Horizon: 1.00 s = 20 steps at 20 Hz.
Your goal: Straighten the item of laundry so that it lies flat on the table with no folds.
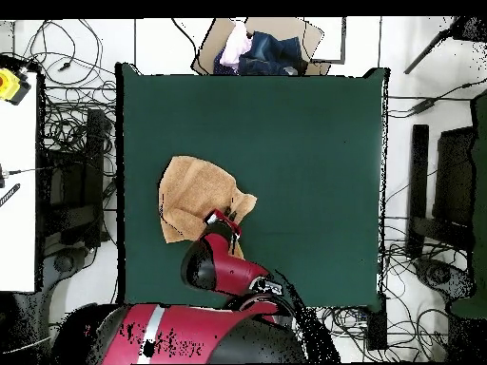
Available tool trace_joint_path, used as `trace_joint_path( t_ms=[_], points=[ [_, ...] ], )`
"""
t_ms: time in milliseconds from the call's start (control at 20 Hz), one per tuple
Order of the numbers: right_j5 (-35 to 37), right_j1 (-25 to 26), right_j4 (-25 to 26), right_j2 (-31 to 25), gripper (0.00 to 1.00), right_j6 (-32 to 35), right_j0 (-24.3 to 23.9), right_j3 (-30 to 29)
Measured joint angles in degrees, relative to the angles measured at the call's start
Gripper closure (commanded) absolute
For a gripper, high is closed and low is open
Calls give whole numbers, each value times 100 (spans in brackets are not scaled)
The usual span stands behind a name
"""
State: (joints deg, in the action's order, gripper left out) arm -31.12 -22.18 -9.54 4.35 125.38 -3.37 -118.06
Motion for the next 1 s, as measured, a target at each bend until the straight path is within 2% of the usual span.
trace_joint_path(
  t_ms=[250, 450, 700, 950, 1000],
  points=[
    [-1, 78, 32, 12, 100, 0, -26, 60],
    [-2, 136, 271, 10, 100, 0, -140, 113],
    [-1, 143, 776, 11, 100, 0, -404, 171],
    [1, 107, 1429, 12, 100, 0, -809, 263],
    [0, 63, 1682, 12, 100, 0, -981, 292]
  ],
)
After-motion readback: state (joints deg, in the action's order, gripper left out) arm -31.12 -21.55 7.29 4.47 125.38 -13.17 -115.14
